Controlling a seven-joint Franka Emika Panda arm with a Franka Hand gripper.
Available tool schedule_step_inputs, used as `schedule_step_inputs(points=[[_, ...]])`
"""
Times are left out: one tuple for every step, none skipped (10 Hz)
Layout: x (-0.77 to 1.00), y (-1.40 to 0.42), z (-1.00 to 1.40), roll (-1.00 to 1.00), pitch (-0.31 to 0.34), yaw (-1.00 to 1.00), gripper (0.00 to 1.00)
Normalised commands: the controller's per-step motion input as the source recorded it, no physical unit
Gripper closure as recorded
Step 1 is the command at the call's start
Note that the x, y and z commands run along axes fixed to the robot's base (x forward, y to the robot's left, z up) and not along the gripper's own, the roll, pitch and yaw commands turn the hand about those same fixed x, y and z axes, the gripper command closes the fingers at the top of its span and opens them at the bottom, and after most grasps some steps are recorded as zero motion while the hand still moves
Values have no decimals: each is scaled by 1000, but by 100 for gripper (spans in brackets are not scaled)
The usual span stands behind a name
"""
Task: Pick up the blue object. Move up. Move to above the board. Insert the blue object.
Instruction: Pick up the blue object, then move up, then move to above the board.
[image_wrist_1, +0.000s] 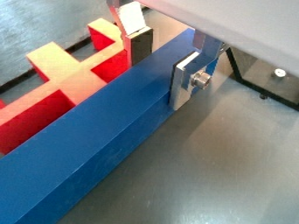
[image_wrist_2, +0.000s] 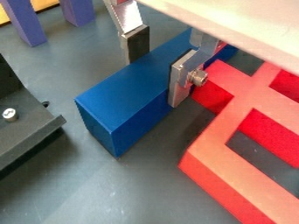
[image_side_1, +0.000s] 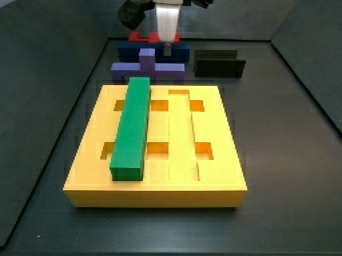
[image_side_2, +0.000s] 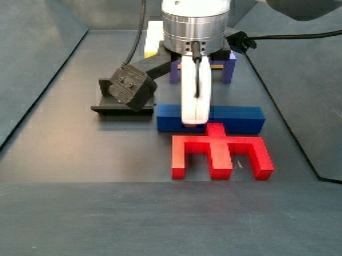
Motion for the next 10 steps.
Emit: schedule_step_inputs(points=[[0, 0, 0, 0, 0, 0, 100], [0, 0, 0, 0, 0, 0, 100], [0, 0, 833, 0, 0, 0, 100], [23, 16, 870, -1, -8, 43, 100], [-40, 17, 627, 17, 53, 42, 100], [-9, -3, 209, 67, 54, 31, 100], [0, 0, 1400, 0, 0, 0, 100], [-18, -2, 1400, -33, 20, -4, 100], [-41, -1, 1400, -14, 36, -4, 100], [-13, -8, 1400, 23, 8, 2, 100]])
